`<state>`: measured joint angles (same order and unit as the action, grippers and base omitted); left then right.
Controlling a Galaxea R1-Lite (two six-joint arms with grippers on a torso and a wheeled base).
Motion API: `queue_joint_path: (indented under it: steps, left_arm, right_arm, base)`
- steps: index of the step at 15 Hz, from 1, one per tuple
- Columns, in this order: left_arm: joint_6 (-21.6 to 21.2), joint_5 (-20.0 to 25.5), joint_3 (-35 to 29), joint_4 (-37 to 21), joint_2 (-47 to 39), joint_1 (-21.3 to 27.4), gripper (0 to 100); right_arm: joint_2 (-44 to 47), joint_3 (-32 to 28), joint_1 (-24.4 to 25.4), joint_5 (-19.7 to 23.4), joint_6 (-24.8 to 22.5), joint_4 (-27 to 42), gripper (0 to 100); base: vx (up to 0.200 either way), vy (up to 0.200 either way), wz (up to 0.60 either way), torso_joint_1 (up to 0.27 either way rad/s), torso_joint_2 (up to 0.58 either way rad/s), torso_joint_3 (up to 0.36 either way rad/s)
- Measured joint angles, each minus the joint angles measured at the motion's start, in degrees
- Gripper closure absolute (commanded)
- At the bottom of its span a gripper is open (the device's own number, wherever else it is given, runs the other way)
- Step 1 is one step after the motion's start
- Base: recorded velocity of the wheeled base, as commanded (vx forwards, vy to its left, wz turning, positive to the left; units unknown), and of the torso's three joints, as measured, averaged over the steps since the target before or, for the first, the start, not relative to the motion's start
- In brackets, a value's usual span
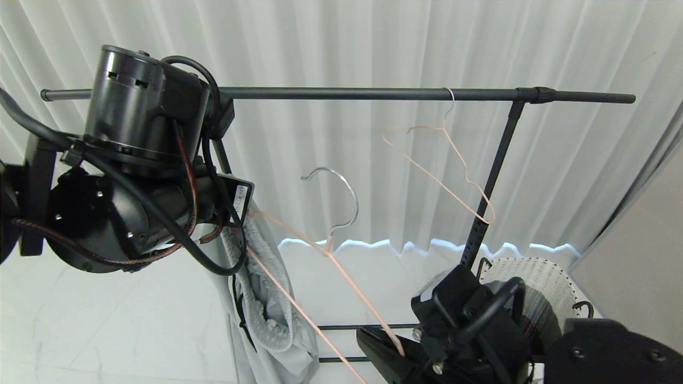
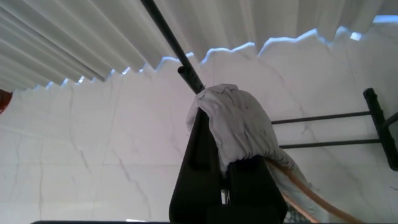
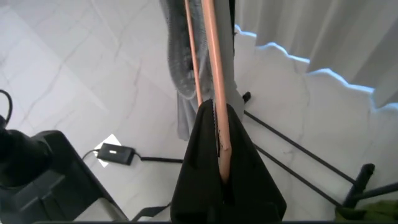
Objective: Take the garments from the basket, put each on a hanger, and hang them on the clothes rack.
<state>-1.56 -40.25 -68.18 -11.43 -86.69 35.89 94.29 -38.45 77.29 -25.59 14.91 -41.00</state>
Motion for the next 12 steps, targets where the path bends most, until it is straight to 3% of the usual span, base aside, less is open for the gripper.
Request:
queue_joint_path:
  steps: [6, 8, 12]
  left_arm:
    - [-0.10, 2.05, 0.57, -0.05, 2.90, 2.41, 100]
    - [-0.11, 7.41, 0.82, -0.13, 4.41, 4.05, 100]
    - [0.83, 11.14, 0.66, -0.02, 6.40, 8.70, 100]
  right_arm:
    - [2.67, 0.06, -4.33, -0.06, -0.13, -0.68, 100]
    - [3.02, -0.38, -4.57, -0.02, -0.30, -0.71, 100]
    - [4.40, -1.05, -4.63, -0.02, -1.17, -4.27, 100]
  base:
    - [0.000, 0.000, 0.00, 0.000, 0.00, 0.000]
    - [0.000, 0.000, 0.00, 0.000, 0.00, 0.000]
    - [0.000, 0.000, 0.00, 0.000, 0.00, 0.000]
